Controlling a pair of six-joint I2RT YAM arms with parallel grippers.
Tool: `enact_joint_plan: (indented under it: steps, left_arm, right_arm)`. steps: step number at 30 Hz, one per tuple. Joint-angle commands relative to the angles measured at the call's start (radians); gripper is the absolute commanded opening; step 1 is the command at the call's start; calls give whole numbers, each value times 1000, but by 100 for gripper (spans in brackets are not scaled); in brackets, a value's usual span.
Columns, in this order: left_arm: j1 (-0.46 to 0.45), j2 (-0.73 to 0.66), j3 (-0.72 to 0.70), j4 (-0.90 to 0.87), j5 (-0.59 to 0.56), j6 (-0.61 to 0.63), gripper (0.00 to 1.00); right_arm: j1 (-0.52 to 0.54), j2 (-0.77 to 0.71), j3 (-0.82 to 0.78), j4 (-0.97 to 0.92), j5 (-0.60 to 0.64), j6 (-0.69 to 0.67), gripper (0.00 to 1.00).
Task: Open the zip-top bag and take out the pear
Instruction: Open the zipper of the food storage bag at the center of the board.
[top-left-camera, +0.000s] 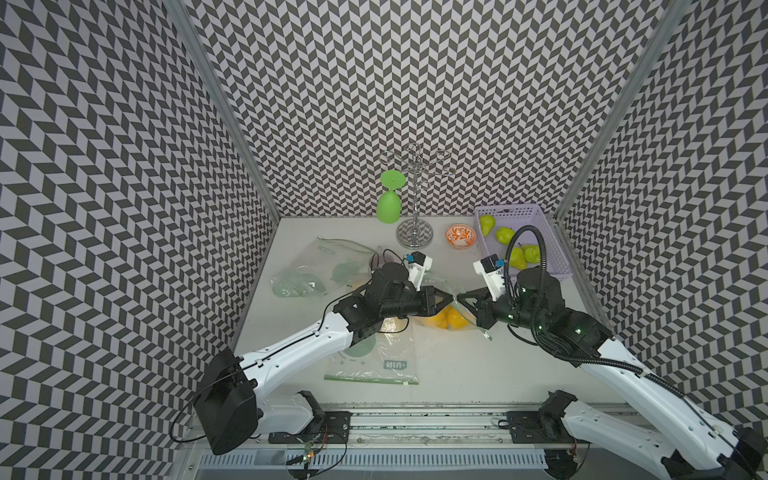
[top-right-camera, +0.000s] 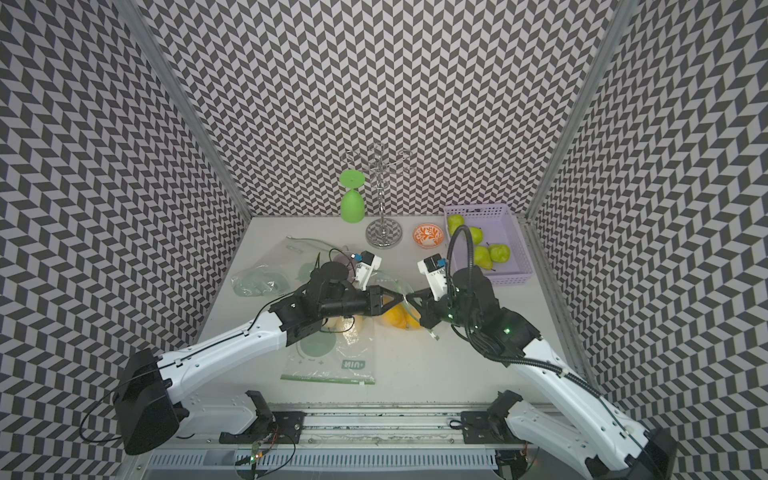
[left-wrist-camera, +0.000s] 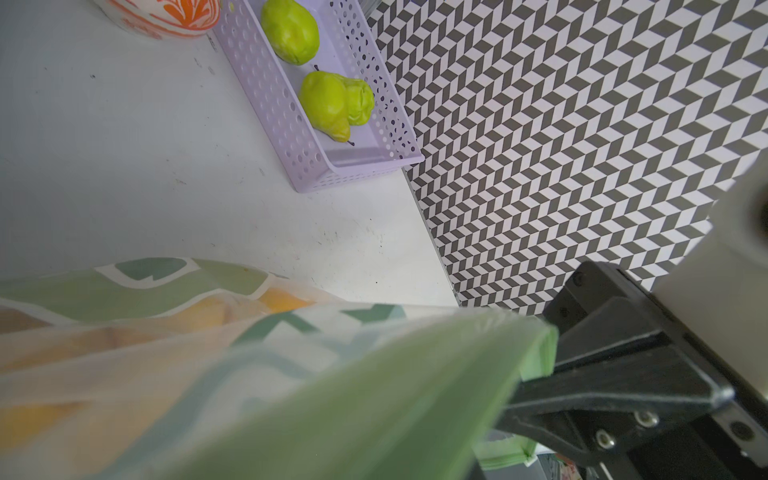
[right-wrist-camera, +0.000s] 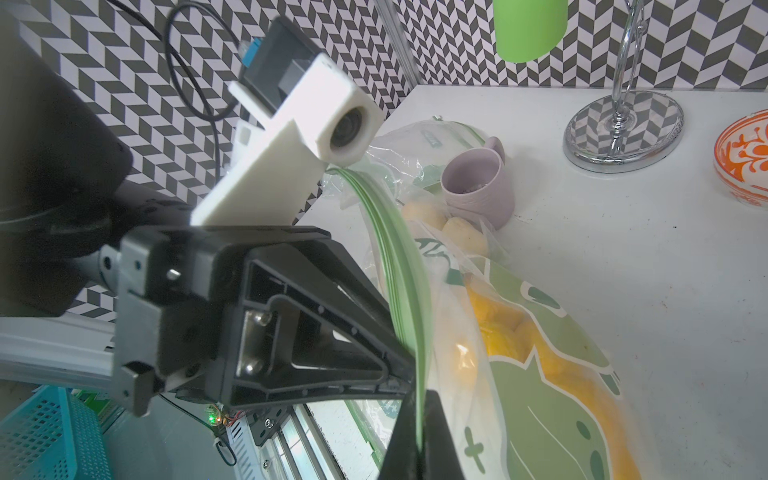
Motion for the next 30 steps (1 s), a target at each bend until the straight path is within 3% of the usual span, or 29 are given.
enact_joint_plan:
  steps: [1,8,14,20,24,30]
  left_arm:
    - [-16,-33,33,18,-16,-5,23]
    - [-21,3,44,9,-29,1,21]
    - [-18,24,69,-33,-46,34,0]
    - [-4,26,83,-66,-51,84,0]
    - [80,8,151,-92,12,135,0]
    - [261,66,448,-266,144,265,0]
  right_arm:
    - [8,-22,-17,60,-18,-6,0]
    - [10,-30,-23,63,-28,-4,0]
    - [10,-43,-23,58,-26,-5,0]
    - [10,-50,-23,84,-23,11,0]
    - [6,-38,-13,124,42,89,0]
    - [-11,45,25,250,10,277,0]
